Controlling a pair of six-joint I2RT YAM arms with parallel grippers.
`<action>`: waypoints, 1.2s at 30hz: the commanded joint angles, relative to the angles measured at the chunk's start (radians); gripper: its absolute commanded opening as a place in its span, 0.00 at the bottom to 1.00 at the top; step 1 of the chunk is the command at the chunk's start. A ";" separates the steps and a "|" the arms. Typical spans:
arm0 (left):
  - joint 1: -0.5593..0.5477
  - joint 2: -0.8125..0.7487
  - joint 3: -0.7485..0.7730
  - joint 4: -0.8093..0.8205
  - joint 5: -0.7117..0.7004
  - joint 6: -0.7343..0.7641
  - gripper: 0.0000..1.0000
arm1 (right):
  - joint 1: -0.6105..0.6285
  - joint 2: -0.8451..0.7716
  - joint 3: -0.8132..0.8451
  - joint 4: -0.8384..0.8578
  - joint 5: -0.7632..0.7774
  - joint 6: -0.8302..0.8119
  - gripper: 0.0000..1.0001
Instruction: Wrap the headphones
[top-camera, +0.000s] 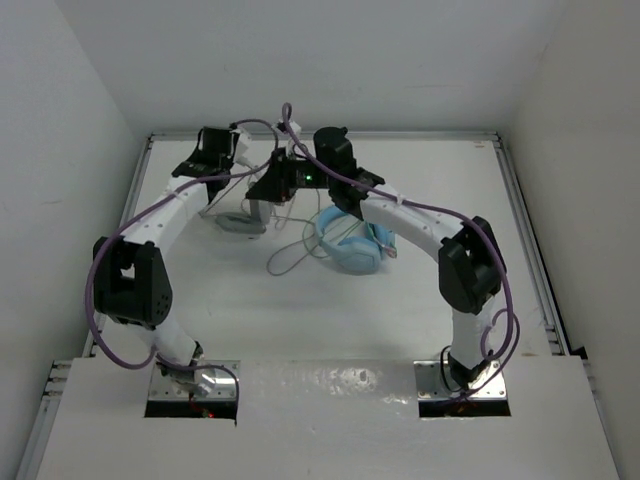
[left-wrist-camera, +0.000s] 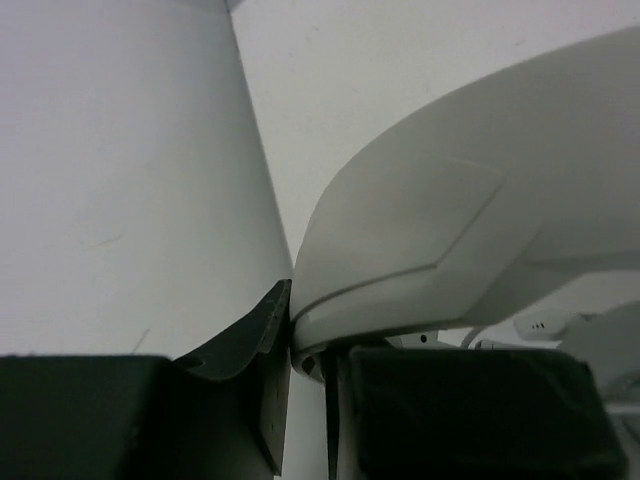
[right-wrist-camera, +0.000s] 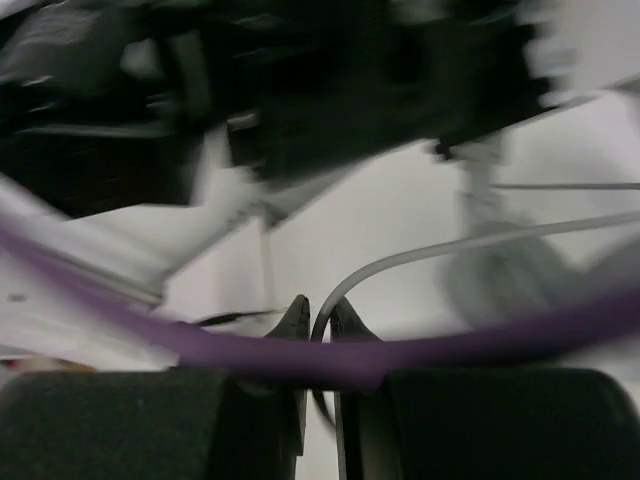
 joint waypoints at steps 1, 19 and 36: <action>0.042 -0.005 0.123 -0.080 0.093 -0.125 0.00 | 0.112 -0.064 -0.004 0.301 -0.098 0.221 0.12; 0.381 -0.039 0.635 -0.336 0.822 -0.453 0.00 | 0.209 0.260 0.046 0.349 0.112 -0.207 0.55; 0.381 -0.128 0.807 -0.480 0.993 -0.401 0.00 | 0.204 0.011 -0.465 0.193 0.548 -0.926 0.97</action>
